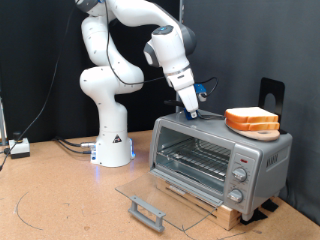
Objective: Make a piece of toast with the oven
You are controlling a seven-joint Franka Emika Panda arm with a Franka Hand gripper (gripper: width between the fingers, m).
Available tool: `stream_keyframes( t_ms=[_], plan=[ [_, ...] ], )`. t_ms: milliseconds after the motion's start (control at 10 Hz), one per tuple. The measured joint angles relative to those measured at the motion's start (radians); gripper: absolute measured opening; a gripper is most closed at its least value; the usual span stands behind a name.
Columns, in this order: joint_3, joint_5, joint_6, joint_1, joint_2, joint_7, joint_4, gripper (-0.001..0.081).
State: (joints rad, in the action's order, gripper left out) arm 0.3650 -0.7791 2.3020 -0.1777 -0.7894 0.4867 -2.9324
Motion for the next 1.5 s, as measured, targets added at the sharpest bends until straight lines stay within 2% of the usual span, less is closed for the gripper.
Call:
stream_keyframes(
  t_ms=[500,800,1100,1400,1500],
  plan=[
    [0.002,-0.004,0.008,0.000,0.001,-0.001,0.001,0.0424],
    [-0.005,-0.070,0.016,-0.008,-0.005,0.029,0.016,0.0425],
    [-0.041,-0.097,-0.047,-0.019,-0.045,0.045,0.059,0.0425],
    [-0.054,-0.086,-0.117,-0.014,-0.098,0.042,0.072,0.0425],
    [-0.054,-0.086,-0.117,-0.014,-0.095,0.042,0.078,0.0425]
  ],
)
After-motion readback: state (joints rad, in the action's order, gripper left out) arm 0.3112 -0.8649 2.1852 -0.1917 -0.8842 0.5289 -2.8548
